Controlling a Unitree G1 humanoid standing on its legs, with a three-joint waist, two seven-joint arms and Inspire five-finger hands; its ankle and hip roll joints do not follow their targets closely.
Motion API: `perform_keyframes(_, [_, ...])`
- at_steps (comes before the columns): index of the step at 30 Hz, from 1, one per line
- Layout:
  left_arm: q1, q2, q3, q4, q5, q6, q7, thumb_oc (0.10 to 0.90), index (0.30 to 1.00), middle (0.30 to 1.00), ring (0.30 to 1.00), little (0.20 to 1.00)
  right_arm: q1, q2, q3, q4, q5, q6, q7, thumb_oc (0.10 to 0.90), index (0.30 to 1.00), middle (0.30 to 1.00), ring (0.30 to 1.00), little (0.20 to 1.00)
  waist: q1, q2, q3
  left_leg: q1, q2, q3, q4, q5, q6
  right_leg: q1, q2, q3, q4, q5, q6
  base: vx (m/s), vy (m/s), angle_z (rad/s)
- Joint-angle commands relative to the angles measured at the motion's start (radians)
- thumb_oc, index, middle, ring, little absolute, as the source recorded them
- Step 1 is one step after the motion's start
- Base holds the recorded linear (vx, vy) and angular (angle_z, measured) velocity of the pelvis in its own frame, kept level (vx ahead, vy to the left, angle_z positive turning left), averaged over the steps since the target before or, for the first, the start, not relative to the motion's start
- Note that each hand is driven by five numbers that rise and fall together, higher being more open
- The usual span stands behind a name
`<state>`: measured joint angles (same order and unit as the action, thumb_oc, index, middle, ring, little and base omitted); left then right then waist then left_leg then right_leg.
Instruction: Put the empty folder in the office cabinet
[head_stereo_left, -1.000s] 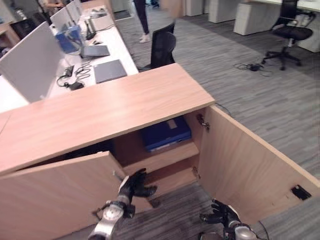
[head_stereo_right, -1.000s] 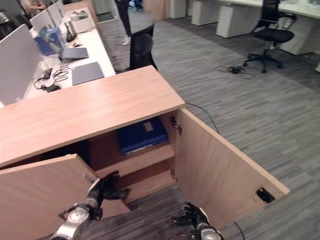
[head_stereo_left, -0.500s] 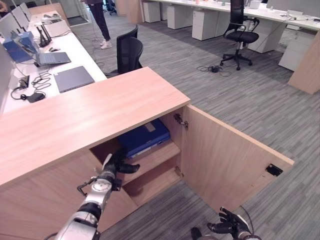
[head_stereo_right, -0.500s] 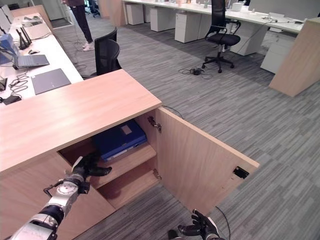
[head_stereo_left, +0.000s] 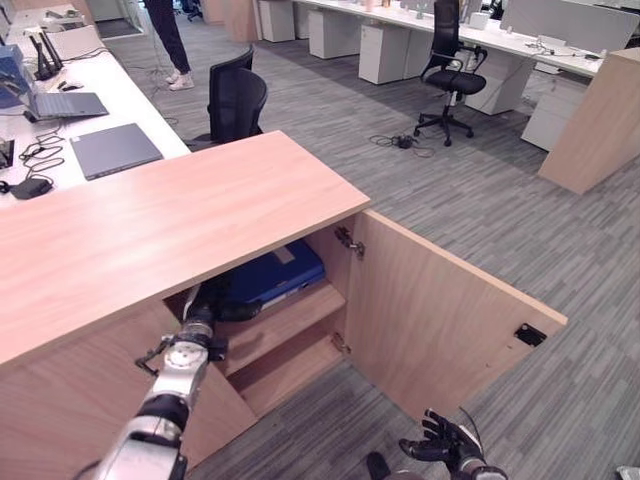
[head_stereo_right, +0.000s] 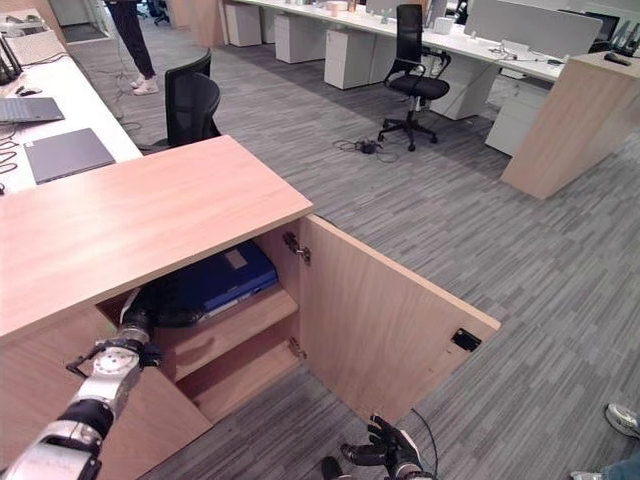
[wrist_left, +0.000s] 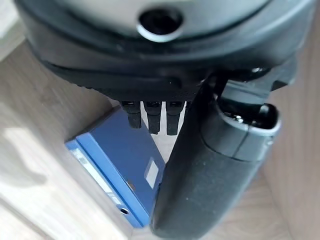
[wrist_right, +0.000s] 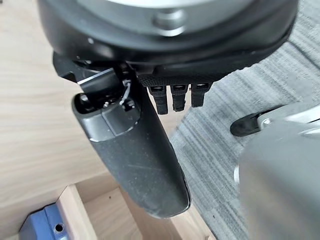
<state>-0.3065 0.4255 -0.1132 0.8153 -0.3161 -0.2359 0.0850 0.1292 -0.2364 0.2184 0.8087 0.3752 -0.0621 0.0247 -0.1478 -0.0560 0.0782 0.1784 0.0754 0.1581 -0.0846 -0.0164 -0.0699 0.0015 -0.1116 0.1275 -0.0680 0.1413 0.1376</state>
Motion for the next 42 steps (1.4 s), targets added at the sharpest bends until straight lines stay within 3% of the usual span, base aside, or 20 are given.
perform_keyframes(1, [0.078, 0.016, -0.019, -0.032, -0.032, -0.075, 0.002, 0.800, 0.900, 0.900, 0.900, 0.900, -0.088, 0.007, -0.048, -0.003, 0.029, -0.064, -0.020, 0.800, 0.900, 0.900, 0.900, 0.900, 0.101, 0.022, 0.021, -0.020, -0.019, 0.002, 0.010, -0.056, 0.021, -0.013, -0.165, -0.273, 0.263, -0.116, 0.124, -0.06, 0.052, -0.39])
perform_keyframes(3, [0.124, -0.037, -0.056, -0.035, -0.018, -0.057, -0.026, 0.800, 0.900, 0.900, 0.900, 0.900, -0.103, 0.014, -0.052, 0.014, 0.018, -0.059, -0.026, 0.800, 0.900, 0.900, 0.900, 0.900, 0.115, 0.029, 0.025, -0.021, -0.019, 0.027, 0.008, -0.056, 0.027, -0.036, -0.188, -0.385, 0.308, -0.101, 0.116, -0.04, 0.005, -0.45])
perform_keyframes(6, [0.180, -0.088, -0.122, -0.033, 0.022, -0.040, -0.058, 0.800, 0.900, 0.900, 0.900, 0.900, -0.125, 0.015, -0.049, 0.034, 0.013, -0.054, -0.033, 0.800, 0.900, 0.900, 0.900, 0.900, 0.110, 0.035, 0.032, -0.012, -0.009, 0.052, 0.004, -0.061, 0.021, -0.057, -0.212, -0.439, 0.296, -0.085, 0.112, 0.02, -0.102, -0.46])
perform_keyframes(10, [0.190, -0.127, -0.159, 0.021, 0.044, -0.025, -0.068, 0.800, 0.900, 0.900, 0.900, 0.900, -0.150, 0.006, -0.043, 0.053, 0.014, -0.051, -0.042, 0.800, 0.900, 0.900, 0.900, 0.900, 0.093, 0.042, 0.044, -0.004, 0.010, 0.041, 0.004, -0.064, 0.005, -0.098, -0.200, -0.368, 0.222, -0.057, 0.108, 0.07, -0.161, -0.16])
perform_keyframes(12, [0.200, -0.155, -0.189, 0.120, 0.105, -0.016, -0.073, 0.800, 0.900, 0.900, 0.900, 0.900, -0.146, 0.006, -0.036, 0.072, 0.033, -0.052, -0.040, 0.800, 0.900, 0.900, 0.900, 0.900, 0.071, 0.032, 0.040, 0.010, 0.018, 0.042, 0.016, -0.074, -0.010, -0.074, -0.183, -0.290, 0.145, -0.061, 0.105, 0.11, -0.192, -0.01])
perform_keyframes(15, [0.210, -0.167, -0.207, 0.170, 0.164, -0.010, -0.074, 0.800, 0.900, 0.900, 0.900, 0.900, -0.150, -0.005, -0.027, 0.096, 0.027, -0.052, -0.038, 0.800, 0.900, 0.900, 0.900, 0.900, 0.064, 0.034, 0.022, 0.019, 0.026, 0.055, 0.020, -0.077, -0.019, -0.054, -0.165, -0.274, 0.111, -0.062, 0.101, 0.11, -0.165, -0.32])
perform_keyframes(21, [0.235, -0.183, -0.222, 0.234, 0.231, 0.003, -0.083, 0.800, 0.900, 0.900, 0.900, 0.900, -0.166, -0.038, -0.009, 0.125, 0.024, -0.054, -0.026, 0.800, 0.900, 0.900, 0.900, 0.900, 0.035, 0.076, 0.007, 0.019, 0.093, 0.080, 0.075, -0.062, -0.060, -0.011, -0.093, -0.256, 0.070, -0.115, 0.058, 0.08, -0.181, -0.31])
perform_keyframes(24, [0.245, -0.186, -0.225, 0.257, 0.259, 0.004, -0.085, 0.800, 0.900, 0.900, 0.900, 0.900, -0.171, -0.051, -0.006, 0.132, 0.028, -0.059, -0.019, 0.800, 0.900, 0.900, 0.900, 0.900, 0.026, 0.097, 0.013, 0.015, 0.134, 0.097, 0.123, -0.015, -0.094, 0.012, -0.054, -0.251, 0.055, -0.139, 0.037, 0.09, -0.191, -0.31])
perform_keyframes(26, [0.250, -0.191, -0.210, 0.284, 0.262, 0.010, -0.077, 0.800, 0.900, 0.900, 0.900, 0.900, -0.164, -0.058, -0.016, 0.143, 0.039, -0.061, -0.017, 0.800, 0.900, 0.900, 0.900, 0.900, 0.014, 0.112, 0.027, -0.006, 0.187, 0.112, 0.191, 0.078, -0.139, 0.042, -0.026, -0.267, 0.043, -0.167, 0.015, 0.07, -0.202, -0.30])
perform_keyframes(27, [0.248, -0.193, -0.199, 0.297, 0.253, 0.013, -0.072, 0.800, 0.900, 0.900, 0.900, 0.900, -0.164, -0.060, -0.017, 0.142, 0.041, -0.060, -0.018, 0.800, 0.900, 0.900, 0.900, 0.900, 0.009, 0.111, 0.033, -0.020, 0.205, 0.111, 0.230, 0.112, -0.151, 0.050, -0.018, -0.271, 0.041, -0.174, 0.003, 0.03, -0.133, -0.18])
perform_keyframes(28, [0.248, -0.193, -0.198, 0.297, 0.253, 0.013, -0.072, 0.800, 0.900, 0.900, 0.900, 0.900, -0.165, -0.060, -0.017, 0.142, 0.041, -0.060, -0.019, 0.800, 0.900, 0.900, 0.900, 0.900, 0.007, 0.112, 0.033, -0.022, 0.208, 0.108, 0.233, 0.112, -0.153, 0.050, -0.016, -0.273, 0.041, -0.174, 0.001, 0.07, -0.195, -0.07])
perform_keyframes(29, [0.250, -0.195, -0.175, 0.315, 0.231, 0.019, -0.066, 0.800, 0.900, 0.900, 0.900, 0.900, -0.164, -0.067, -0.016, 0.144, 0.037, -0.059, -0.021, 0.800, 0.900, 0.900, 0.900, 0.900, 0.008, 0.094, 0.047, -0.052, 0.226, 0.094, 0.338, 0.163, -0.162, 0.075, -0.009, -0.272, 0.036, -0.185, -0.022, 0.05, -0.137, -0.11])
perform_keyframes(32, [0.259, -0.205, -0.173, 0.343, 0.234, 0.025, -0.062, 0.800, 0.900, 0.900, 0.900, 0.900, -0.159, -0.075, -0.012, 0.155, 0.035, -0.053, -0.023, 0.800, 0.900, 0.900, 0.900, 0.900, 0.016, 0.078, 0.062, -0.089, 0.214, 0.062, 0.386, 0.166, -0.144, 0.106, -0.008, -0.252, 0.022, -0.200, -0.031, 0.10, -0.138, -0.39])
perform_keyframes(35, [0.268, -0.213, -0.174, 0.354, 0.238, 0.028, -0.064, 0.800, 0.900, 0.900, 0.900, 0.900, -0.151, -0.080, -0.019, 0.155, 0.033, -0.052, -0.027, 0.800, 0.900, 0.900, 0.900, 0.900, 0.030, 0.075, 0.061, -0.116, 0.179, 0.036, 0.332, 0.117, -0.122, 0.119, -0.017, -0.246, 0.018, -0.208, -0.022, 0.08, 0.005, -0.14])
perform_keyframes(36, [0.271, -0.214, -0.178, 0.361, 0.235, 0.029, -0.062, 0.800, 0.900, 0.900, 0.900, 0.900, -0.157, -0.089, -0.028, 0.155, 0.033, -0.053, -0.035, 0.800, 0.900, 0.900, 0.900, 0.900, 0.046, 0.071, 0.059, -0.135, 0.144, 0.004, 0.270, 0.068, -0.110, 0.128, -0.021, -0.245, 0.015, -0.213, -0.014, 0.09, 0.013, 0.05])
perform_keyframes(42, [0.303, -0.190, -0.158, 0.382, 0.256, 0.035, -0.059, 0.800, 0.900, 0.900, 0.900, 0.900, -0.184, -0.112, -0.080, 0.112, 0.073, -0.073, -0.050, 0.800, 0.900, 0.900, 0.900, 0.900, 0.068, 0.063, 0.040, -0.087, 0.111, -0.041, 0.178, 0.022, -0.102, 0.147, -0.026, -0.242, 0.026, -0.212, -0.005, 0.09, 0.019, -0.13])
